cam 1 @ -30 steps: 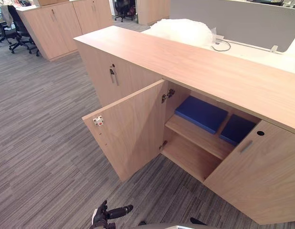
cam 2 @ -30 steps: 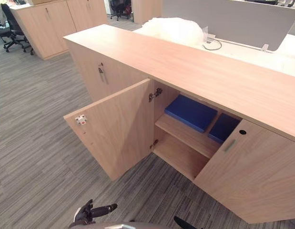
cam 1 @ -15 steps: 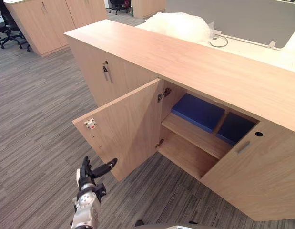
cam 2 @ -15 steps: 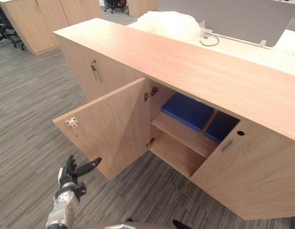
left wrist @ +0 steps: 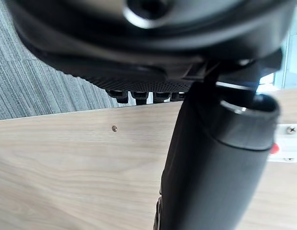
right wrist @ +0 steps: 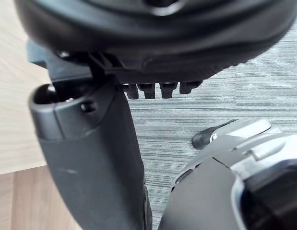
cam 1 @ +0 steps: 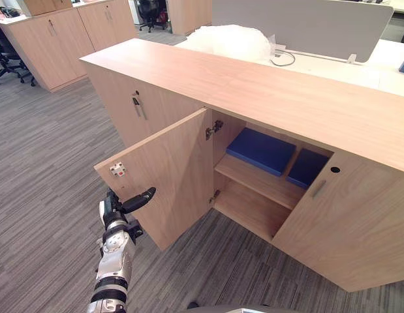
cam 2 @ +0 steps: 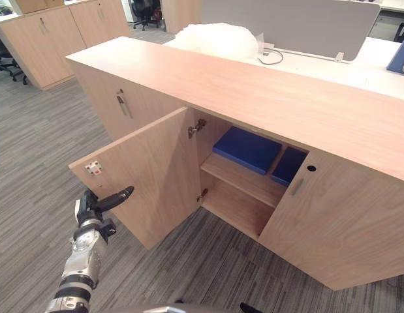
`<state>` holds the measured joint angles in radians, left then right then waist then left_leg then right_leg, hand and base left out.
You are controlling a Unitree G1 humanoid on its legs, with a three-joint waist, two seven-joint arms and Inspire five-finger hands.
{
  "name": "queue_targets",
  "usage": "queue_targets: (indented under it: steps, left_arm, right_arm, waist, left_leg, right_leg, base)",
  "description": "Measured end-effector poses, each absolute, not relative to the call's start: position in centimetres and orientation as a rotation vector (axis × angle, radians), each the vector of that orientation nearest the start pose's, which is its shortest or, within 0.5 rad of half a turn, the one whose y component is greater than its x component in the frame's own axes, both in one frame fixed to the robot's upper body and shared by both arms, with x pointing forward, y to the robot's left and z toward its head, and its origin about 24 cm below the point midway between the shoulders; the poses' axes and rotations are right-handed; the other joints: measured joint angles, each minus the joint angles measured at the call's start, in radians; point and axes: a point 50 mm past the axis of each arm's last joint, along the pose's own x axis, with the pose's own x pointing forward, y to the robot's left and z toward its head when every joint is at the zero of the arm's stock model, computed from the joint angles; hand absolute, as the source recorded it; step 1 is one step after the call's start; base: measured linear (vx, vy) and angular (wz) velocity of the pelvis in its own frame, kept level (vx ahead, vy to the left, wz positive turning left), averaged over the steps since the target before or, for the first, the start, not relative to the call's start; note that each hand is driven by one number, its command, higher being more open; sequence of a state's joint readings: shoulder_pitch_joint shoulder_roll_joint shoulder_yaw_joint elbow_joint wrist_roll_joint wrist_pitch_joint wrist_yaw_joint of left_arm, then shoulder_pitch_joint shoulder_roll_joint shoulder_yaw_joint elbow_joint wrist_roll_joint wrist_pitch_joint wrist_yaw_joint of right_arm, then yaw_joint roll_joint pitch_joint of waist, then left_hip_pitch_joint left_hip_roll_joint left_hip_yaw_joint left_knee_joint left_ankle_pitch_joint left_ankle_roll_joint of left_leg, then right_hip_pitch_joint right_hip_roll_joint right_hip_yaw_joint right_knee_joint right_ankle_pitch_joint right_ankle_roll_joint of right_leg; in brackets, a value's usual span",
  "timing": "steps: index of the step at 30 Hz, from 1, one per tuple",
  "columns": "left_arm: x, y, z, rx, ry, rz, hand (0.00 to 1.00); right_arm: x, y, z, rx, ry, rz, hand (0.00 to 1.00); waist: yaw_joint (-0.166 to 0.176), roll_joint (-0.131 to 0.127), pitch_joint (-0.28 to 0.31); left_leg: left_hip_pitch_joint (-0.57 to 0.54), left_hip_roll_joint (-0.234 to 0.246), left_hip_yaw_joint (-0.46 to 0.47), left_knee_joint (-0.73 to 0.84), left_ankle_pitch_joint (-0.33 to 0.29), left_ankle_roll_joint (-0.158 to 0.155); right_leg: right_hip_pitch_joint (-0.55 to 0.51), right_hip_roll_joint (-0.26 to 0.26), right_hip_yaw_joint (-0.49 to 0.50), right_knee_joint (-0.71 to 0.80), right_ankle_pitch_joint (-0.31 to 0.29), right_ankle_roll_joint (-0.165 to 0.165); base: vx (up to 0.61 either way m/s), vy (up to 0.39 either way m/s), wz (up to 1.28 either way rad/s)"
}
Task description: Walk over to the cabinet, pick up the folder, carry it to the office cabinet, place the folder inside the office cabinet, then close the office cabinet door
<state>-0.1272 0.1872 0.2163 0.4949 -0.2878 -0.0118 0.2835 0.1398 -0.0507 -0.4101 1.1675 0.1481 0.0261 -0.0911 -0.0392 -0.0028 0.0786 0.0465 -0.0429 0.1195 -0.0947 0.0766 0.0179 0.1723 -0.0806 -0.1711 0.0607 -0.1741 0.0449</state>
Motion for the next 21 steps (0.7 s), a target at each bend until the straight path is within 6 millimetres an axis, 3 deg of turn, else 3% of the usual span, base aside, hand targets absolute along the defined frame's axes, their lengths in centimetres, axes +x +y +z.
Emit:
queue_targets:
  steps: [9, 13, 16, 19, 21]
  left_arm:
    - [26.3, 27.1, -1.8, -0.039, 0.331, 0.550, 1.00]
    - [26.5, 26.8, -1.8, 0.008, 0.349, 0.522, 1.00]
    - [26.5, 25.6, -2.0, 0.232, 0.369, 0.447, 1.00]
    - [25.5, 24.2, -2.1, 0.593, 0.342, 0.254, 1.00]
    - [24.6, 23.1, -2.2, 0.846, 0.295, 0.071, 1.00]
  right_arm:
    - [3.0, -21.1, -17.4, 0.277, 1.286, -0.606, 1.00]
    - [2.9, -21.1, -17.4, 0.284, 1.287, -0.602, 1.00]
    - [2.5, -21.2, -17.4, 0.287, 1.293, -0.612, 1.00]
    - [1.9, -21.3, -17.5, 0.307, 1.301, -0.644, 1.00]
    - [1.0, -21.7, -17.5, 0.312, 1.325, -0.673, 1.00]
  waist:
    - [0.009, -0.011, -0.004]
    - [0.012, -0.010, -0.005]
    - [0.031, -0.008, -0.004]
    - [0.047, -0.005, -0.004]
    - [0.075, 0.002, -0.004]
  left_leg:
    - [0.002, 0.000, 0.004, 0.001, 0.003, 0.004]
    - [0.003, 0.004, 0.003, 0.001, 0.006, 0.001]
    - [-0.003, 0.004, -0.008, 0.001, 0.013, 0.001]
    - [-0.032, -0.002, -0.040, 0.001, 0.025, 0.004]
    - [-0.038, -0.009, -0.056, 0.001, 0.028, 0.004]
  right_leg:
    - [0.002, 0.002, 0.004, -0.002, 0.001, 0.000]
    - [0.000, 0.004, 0.004, 0.005, 0.002, -0.002]
    - [-0.007, 0.004, -0.003, 0.015, 0.002, -0.002]
    - [-0.029, 0.001, -0.025, 0.027, 0.003, 0.001]
    - [-0.030, -0.003, -0.027, 0.031, 0.005, 0.009]
  base:
    - [0.00, 0.000, 0.00]
    - [-0.03, -0.010, 0.01]
    - [-0.07, -0.006, 0.12]
    - [-0.08, 0.007, 0.33]
    - [-0.09, 0.051, 0.28]
